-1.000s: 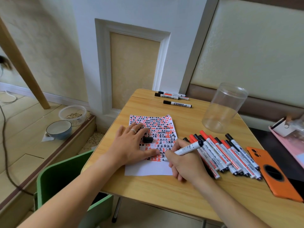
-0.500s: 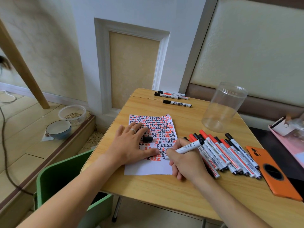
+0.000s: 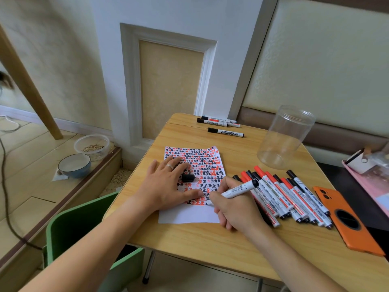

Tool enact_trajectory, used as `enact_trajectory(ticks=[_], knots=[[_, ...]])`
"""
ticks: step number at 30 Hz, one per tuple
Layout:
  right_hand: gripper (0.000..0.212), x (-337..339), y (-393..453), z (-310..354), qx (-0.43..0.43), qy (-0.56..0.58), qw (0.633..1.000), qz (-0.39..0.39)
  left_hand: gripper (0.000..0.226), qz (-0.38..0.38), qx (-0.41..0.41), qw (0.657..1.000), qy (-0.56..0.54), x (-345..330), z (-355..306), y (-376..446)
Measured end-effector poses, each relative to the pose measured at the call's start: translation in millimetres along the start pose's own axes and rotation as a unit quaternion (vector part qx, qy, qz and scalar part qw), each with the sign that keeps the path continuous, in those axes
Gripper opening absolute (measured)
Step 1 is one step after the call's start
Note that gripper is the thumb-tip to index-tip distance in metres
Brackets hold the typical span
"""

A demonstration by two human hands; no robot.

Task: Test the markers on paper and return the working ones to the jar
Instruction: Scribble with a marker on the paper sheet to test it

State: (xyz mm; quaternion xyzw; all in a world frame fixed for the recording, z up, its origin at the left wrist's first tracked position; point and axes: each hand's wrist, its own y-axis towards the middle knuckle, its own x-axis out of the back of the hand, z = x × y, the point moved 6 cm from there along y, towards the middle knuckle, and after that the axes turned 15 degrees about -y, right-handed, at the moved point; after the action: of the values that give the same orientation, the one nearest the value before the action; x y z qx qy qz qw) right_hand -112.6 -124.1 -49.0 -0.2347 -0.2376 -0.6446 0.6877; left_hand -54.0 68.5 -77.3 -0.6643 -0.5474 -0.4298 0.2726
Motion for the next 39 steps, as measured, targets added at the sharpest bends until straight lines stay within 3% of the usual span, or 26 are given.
enact_trajectory(ticks=[5,16,19,24,28,39], knots=[[0.023,-1,1,-1,0.004,-0.007,1.000,0.007,0.124,0.000,0.002,1.000,-0.005,1,0,0],[0.023,1,5,-6,-0.011,0.000,1.000,-0.017,0.109,-0.007,-0.018,0.998,-0.055,9,-5,-4],[0.022,0,6,-7,-0.006,0.008,1.000,-0.019,0.086,-0.038,-0.048,0.994,-0.094,17,-8,-6],[0.026,1,8,-10,0.018,0.122,0.992,-0.025,0.020,-0.054,-0.104,0.978,-0.171,23,-20,-9],[0.029,3,7,-5,0.058,0.205,0.977,0.003,0.021,-0.038,-0.130,0.962,-0.236,25,-34,-14],[0.033,0,4,-1,0.091,0.193,0.977,0.026,0.018,-0.029,-0.131,0.919,-0.370,14,-58,-23]])
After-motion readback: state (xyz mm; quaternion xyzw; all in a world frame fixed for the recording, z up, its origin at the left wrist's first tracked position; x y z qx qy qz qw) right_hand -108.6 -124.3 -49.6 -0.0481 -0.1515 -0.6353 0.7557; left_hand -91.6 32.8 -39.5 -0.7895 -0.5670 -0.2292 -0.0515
